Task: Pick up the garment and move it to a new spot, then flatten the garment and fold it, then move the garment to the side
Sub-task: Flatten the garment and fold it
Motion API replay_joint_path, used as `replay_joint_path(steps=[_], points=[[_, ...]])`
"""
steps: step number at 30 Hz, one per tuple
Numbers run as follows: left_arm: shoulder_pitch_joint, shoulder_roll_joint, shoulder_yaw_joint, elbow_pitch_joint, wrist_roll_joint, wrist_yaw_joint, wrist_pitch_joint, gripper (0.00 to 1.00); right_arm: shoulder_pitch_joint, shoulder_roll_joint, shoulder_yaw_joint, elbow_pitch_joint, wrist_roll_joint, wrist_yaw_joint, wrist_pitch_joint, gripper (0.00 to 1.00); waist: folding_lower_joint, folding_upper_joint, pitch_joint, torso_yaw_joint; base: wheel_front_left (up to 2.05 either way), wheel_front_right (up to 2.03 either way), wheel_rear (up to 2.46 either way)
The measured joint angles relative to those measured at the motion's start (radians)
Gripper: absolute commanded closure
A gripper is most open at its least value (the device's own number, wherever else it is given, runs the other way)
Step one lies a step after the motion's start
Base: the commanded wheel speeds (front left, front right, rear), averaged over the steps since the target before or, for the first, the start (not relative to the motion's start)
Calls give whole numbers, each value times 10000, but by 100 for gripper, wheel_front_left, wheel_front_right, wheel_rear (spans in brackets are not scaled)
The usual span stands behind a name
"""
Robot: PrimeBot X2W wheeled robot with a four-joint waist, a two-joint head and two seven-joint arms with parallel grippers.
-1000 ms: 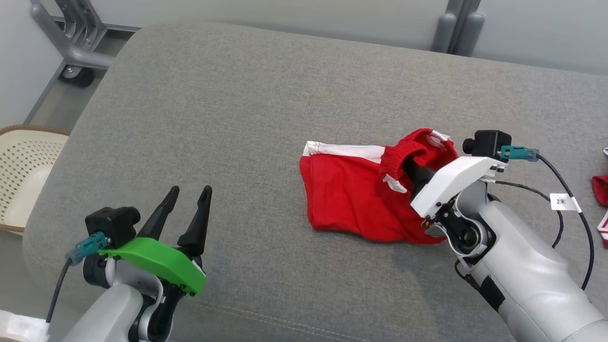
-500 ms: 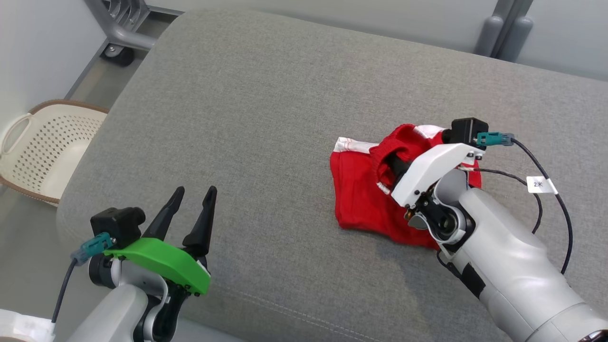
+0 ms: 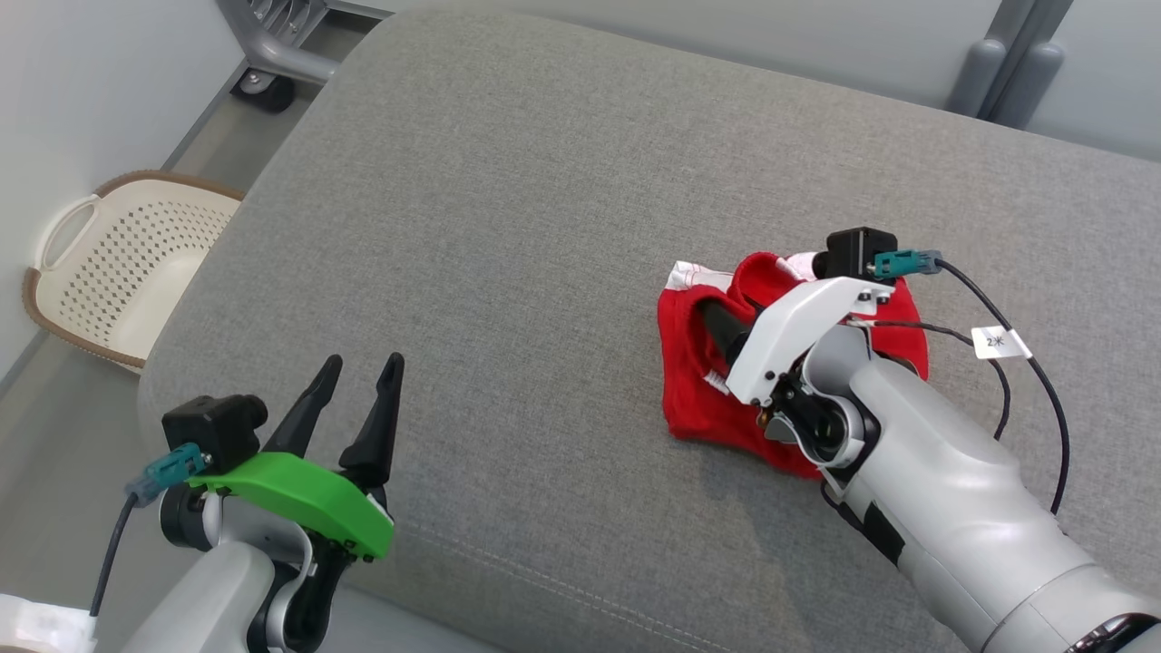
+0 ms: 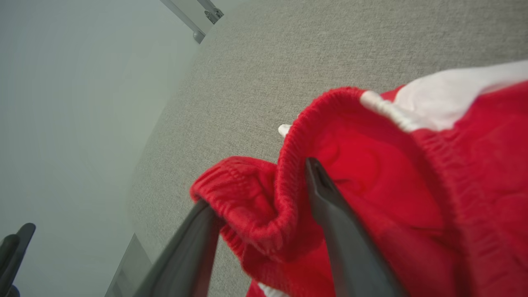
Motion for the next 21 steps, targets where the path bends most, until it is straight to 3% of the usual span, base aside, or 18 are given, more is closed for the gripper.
replay_joint_path(steps=[13,21], points=[[295,213,157,40,0,81,-17,0,-101,159,-35,-355,571,393,309,0,0,0,-272,-556,0,0,0],[422,366,295,-29,0,81,-50,0,269,224,-589,-1407,1755,984,351,0,0,0,-415,-1180,0,0,0]])
